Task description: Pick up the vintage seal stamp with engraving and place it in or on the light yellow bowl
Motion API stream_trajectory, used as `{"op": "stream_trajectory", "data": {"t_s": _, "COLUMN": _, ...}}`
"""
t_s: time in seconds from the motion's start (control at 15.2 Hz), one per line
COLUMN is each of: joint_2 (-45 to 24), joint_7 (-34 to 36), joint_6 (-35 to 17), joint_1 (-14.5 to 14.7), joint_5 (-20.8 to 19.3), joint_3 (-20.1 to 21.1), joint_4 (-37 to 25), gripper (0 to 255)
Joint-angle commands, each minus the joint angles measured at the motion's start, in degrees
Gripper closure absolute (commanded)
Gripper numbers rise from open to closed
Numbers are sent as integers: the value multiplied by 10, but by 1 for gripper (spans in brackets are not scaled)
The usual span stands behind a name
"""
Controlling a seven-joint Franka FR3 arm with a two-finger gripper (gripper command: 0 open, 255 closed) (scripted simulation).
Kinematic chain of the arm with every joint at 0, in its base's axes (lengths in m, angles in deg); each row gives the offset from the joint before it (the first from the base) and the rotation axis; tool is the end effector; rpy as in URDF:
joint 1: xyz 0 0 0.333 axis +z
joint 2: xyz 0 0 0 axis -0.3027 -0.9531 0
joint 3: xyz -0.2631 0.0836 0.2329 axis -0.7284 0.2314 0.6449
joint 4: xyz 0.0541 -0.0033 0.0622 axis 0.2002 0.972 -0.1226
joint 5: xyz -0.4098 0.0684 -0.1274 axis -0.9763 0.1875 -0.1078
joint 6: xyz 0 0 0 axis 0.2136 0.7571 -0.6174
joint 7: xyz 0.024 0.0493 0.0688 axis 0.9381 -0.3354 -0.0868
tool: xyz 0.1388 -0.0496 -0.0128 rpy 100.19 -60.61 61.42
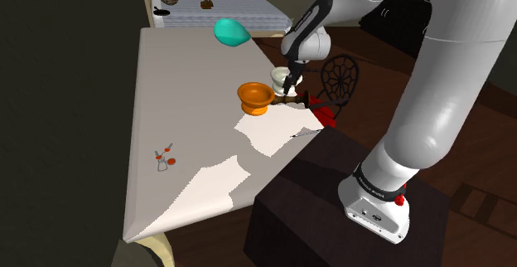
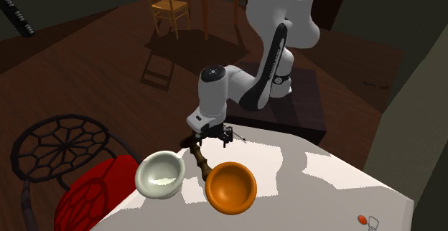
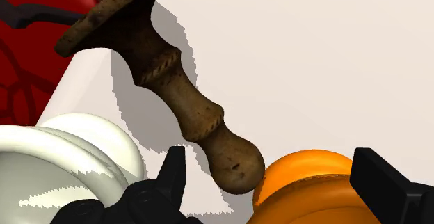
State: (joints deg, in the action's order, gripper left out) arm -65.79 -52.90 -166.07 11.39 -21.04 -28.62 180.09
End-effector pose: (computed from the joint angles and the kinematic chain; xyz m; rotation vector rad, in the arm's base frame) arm 0.5057 -0.2501 0.1982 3.0895 0.2687 0.0841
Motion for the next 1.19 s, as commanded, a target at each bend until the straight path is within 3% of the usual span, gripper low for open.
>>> {"op": "stream_trajectory", "data": {"t_s": 0.0, "joint_2": -46, "joint_7": -26, "joint_6": -14, "joint_1": -18, "joint_5": 24, "joint_3": 11, "joint_4": -31, "gripper": 0}}
{"op": "stream_trajectory", "data": {"t_s": 0.26, "joint_2": -130, "joint_7": -63, "joint_6": -34, "joint_1": -56, "joint_5": 55, "joint_3": 36, "joint_4": -96, "gripper": 0}}
{"op": "stream_trajectory", "data": {"t_s": 0.79, "joint_2": -187, "joint_7": -79, "joint_6": -70, "joint_1": -77, "joint_5": 77, "joint_3": 62, "joint_4": -118, "gripper": 0}}
{"op": "stream_trajectory", "data": {"t_s": 1.12, "joint_2": -187, "joint_7": -79, "joint_6": -70, "joint_1": -77, "joint_5": 77, "joint_3": 62, "joint_4": -118, "gripper": 0}}
